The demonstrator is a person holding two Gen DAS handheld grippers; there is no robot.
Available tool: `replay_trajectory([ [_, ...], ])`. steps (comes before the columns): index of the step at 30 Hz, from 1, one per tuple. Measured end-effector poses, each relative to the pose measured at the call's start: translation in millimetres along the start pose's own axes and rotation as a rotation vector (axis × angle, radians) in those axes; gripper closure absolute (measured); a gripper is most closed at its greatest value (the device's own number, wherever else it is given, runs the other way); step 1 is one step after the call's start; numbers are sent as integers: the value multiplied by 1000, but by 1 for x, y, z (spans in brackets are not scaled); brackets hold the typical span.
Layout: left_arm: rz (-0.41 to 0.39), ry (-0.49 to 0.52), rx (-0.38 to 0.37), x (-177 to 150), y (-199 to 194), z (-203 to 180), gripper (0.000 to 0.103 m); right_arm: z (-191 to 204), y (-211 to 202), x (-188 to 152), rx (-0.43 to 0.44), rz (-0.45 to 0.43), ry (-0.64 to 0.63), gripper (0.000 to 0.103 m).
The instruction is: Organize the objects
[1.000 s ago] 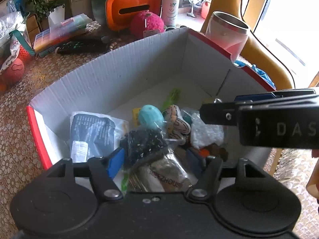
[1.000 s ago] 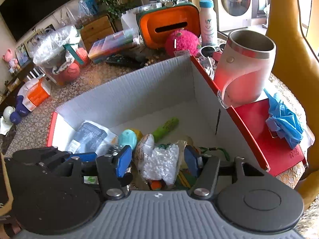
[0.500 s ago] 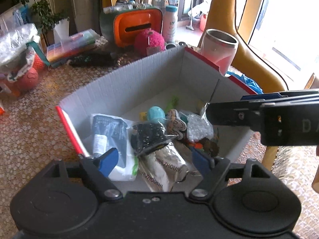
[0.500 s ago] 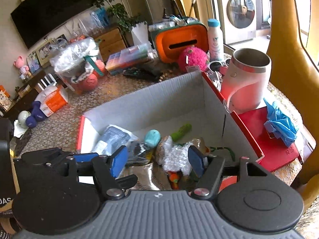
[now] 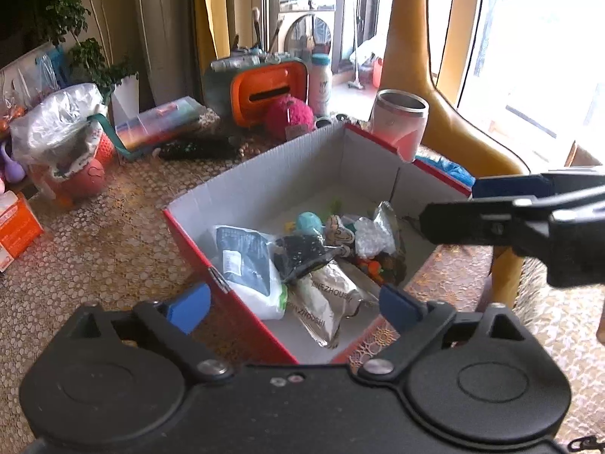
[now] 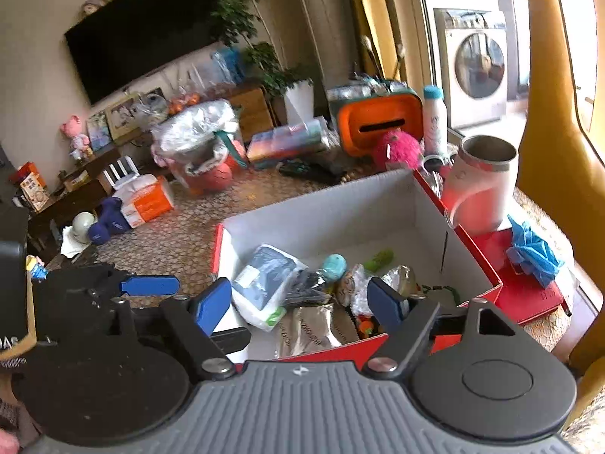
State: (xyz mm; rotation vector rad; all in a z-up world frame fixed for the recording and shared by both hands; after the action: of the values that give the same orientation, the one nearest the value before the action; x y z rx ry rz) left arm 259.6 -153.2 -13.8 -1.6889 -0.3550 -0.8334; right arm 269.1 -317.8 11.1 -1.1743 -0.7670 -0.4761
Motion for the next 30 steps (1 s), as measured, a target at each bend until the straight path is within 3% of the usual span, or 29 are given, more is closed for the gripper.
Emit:
replay_trajectory([
  [5, -68, -17, -34, -2, -26, 0, 1, 7, -25, -9, 8, -83, -23, 18],
  [14, -135, 15, -4, -9, -52, -7, 1, 23, -59, -27, 12, -212, -101, 6],
  [21, -139, 28, -4, -21, -59, -16, 1, 17, -75, -45, 18, -266, -68, 0],
  [30, -147, 2, -21, -30, -62, -25, 1, -3, -81, -73, -101, -271, -14, 0],
])
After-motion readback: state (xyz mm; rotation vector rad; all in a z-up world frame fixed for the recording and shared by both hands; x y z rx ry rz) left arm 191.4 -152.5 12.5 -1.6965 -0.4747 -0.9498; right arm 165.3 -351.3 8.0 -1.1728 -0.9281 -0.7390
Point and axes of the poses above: each gripper's, at about its wrist camera, not at the fingertips, and y roughly the way its jaws point, z to its left, x to its top, the point moved 3 cm from there along y, roughly the way its jaws point, and after that the axes turned 6 degrees about -x, right-handed, at the moved point
